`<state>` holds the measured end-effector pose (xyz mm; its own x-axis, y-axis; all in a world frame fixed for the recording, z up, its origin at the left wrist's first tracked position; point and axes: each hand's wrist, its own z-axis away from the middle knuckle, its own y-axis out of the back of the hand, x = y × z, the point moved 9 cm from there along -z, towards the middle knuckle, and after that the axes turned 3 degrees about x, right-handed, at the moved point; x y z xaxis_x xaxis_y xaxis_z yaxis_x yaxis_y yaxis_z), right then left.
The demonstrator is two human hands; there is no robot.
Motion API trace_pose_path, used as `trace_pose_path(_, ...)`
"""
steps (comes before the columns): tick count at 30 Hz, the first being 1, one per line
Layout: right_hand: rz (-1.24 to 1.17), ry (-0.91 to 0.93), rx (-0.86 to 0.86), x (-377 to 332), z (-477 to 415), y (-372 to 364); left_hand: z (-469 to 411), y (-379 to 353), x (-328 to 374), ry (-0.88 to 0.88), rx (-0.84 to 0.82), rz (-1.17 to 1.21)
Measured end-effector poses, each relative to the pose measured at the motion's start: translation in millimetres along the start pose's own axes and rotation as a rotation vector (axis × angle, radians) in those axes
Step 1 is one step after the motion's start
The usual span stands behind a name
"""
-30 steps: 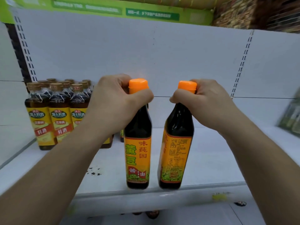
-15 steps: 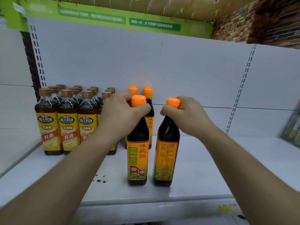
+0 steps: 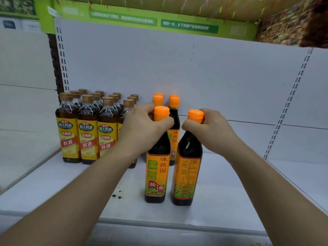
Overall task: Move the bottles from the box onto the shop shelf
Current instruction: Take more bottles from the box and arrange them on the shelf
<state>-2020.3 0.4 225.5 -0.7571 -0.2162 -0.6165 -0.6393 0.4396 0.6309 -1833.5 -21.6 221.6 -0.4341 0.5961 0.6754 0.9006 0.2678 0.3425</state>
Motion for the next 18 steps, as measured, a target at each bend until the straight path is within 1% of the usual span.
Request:
trace_pose_path(3, -0.027, 0.022, -0.005, 3.7, 8.1, 1.1, 5.7, -1.7, -4.8, 0.005, -0.024, -0.019)
trace_pose_path(5, 0.028, 0.021, 0.019, 10.2, 14.9, -0.8, 9.6, -0.3, -8.6, 0.006, -0.026, -0.029)
trace_pose_path(7, 0.088, -0.017, 0.031, 17.9, 23.9, -4.9, 12.9, 0.7, -15.9, 0.004, -0.035, -0.062)
trace_pose_path(9, 0.085, -0.071, 0.042, 25.9, 32.3, -8.0, 18.7, -1.6, -26.6, 0.027, -0.079, -0.101)
trace_pose_path(13, 0.016, -0.113, 0.054, 31.1, 40.0, -8.4, 37.4, -6.5, -45.2, 0.128, -0.174, 0.027)
trace_pose_path(18, -0.092, -0.144, 0.007, 39.3, 36.0, -11.0, 49.5, -6.6, -56.8, 0.182, -0.227, 0.132)
